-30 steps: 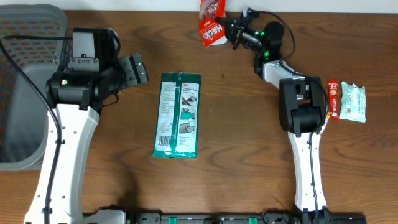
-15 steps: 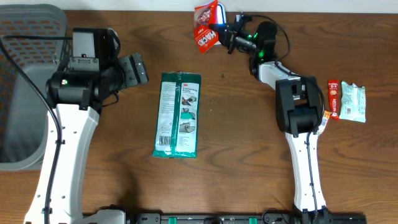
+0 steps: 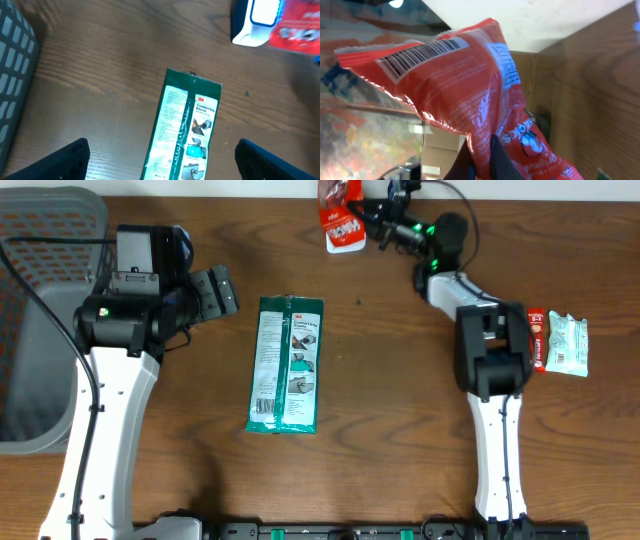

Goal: Scan the item barcode
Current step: 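Carry the red bag to the right edge and release it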

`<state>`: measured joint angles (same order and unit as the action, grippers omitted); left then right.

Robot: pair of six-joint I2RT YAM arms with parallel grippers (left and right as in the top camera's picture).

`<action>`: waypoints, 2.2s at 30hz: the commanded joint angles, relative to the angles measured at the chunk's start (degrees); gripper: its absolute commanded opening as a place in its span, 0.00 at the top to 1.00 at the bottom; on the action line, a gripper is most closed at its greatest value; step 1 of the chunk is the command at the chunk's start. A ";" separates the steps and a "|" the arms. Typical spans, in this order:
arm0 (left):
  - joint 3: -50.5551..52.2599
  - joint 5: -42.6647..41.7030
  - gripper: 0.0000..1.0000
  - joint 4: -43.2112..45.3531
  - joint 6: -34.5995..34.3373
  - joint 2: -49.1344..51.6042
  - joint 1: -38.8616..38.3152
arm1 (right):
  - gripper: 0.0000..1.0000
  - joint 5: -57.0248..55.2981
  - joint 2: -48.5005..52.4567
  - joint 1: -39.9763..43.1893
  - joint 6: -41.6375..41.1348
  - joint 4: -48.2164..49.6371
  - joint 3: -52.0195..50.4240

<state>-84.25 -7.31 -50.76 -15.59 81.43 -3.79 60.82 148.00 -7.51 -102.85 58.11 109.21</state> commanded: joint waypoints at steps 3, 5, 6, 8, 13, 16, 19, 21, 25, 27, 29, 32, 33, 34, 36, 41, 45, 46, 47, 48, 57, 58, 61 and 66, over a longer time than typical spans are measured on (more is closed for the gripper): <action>-0.09 0.33 0.07 0.02 0.57 -0.09 0.24 | 0.99 1.51 -16.59 2.80 24.11 -22.91 0.72; -0.09 0.33 0.07 0.02 0.57 -0.09 0.24 | 0.99 0.55 -22.27 4.33 39.71 -42.01 0.72; -0.09 0.33 0.07 0.02 0.57 -0.09 0.24 | 0.99 0.04 -24.55 5.16 46.01 -49.86 0.72; -0.09 0.33 0.07 0.02 0.55 -0.09 0.24 | 0.99 -1.55 -28.57 7.08 57.81 -65.29 0.72; -0.09 0.33 0.07 0.02 0.55 -0.09 0.24 | 0.99 -17.05 -36.70 14.43 85.64 -102.20 0.72; -0.09 0.35 0.07 0.02 0.57 -0.09 0.24 | 0.99 -36.65 -38.40 18.58 97.26 -118.64 0.72; -0.09 0.33 0.07 0.02 0.57 -0.09 0.24 | 0.99 -55.04 -37.73 20.98 100.17 -128.28 0.22; -0.09 0.33 0.07 0.02 0.57 -0.09 0.24 | 0.99 -64.17 -37.20 22.10 100.15 -131.12 -1.20; -0.09 0.33 0.07 0.02 0.57 -0.09 0.24 | 0.99 -74.18 -37.07 23.76 100.13 -129.26 -6.43; -0.09 0.33 0.07 0.02 0.57 -0.09 0.24 | 0.99 -75.60 -37.07 24.55 100.13 -127.16 -9.03; -0.09 0.33 0.07 0.02 0.57 -0.09 0.24 | 0.99 -75.58 -37.07 25.22 100.13 -124.13 -12.02; -0.09 0.33 0.07 0.02 0.57 -0.09 0.24 | 0.87 -76.04 -37.07 26.14 100.15 -120.21 -15.76; -0.09 0.33 0.07 0.02 0.57 -0.09 0.24 | 0.81 -76.00 -37.07 26.40 100.13 -119.56 -16.48; -0.09 0.35 0.07 0.02 0.57 -0.09 0.24 | 0.73 -76.02 -37.07 26.69 100.15 -119.01 -17.09; -0.09 0.33 0.07 0.02 0.57 -0.09 0.24 | 0.36 -76.00 -37.07 27.21 100.15 -118.33 -17.75; -0.09 0.33 0.07 0.02 0.57 -0.09 0.24 | 0.11 -75.97 -37.18 28.22 100.32 -120.52 -16.74; -0.09 0.33 0.07 0.02 0.55 -0.09 0.24 | 0.03 -73.42 -37.90 28.06 98.66 -125.22 -13.46; -0.09 0.33 0.07 0.02 0.57 -0.09 0.24 | 0.01 -71.52 -38.18 28.04 98.57 -126.84 -12.33; -0.09 0.33 0.07 0.02 0.57 -0.09 0.24 | 0.01 -68.96 -38.45 28.04 98.62 -128.58 -11.04; -0.09 0.33 0.07 0.02 0.57 -0.09 0.24 | 0.01 -65.92 -38.69 28.04 98.62 -129.87 -9.99; -0.09 0.33 0.07 0.02 0.57 -0.09 0.24 | 0.27 -49.00 -39.23 28.02 98.64 -139.14 -12.55; -0.09 0.33 0.07 0.02 0.57 -0.09 0.24 | 0.30 -49.18 -39.23 27.96 98.57 -138.84 -13.57; -0.09 0.33 0.07 0.02 0.57 -0.09 0.24 | 0.36 -52.28 -39.23 27.54 96.72 -135.47 -19.78; -0.09 0.33 0.07 0.02 0.57 -0.09 0.24 | 0.36 -59.14 -39.23 26.49 92.13 -130.29 -25.64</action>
<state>-84.18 -7.31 -50.76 -15.57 81.43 -3.79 6.44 109.65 19.99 -7.03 -74.04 85.82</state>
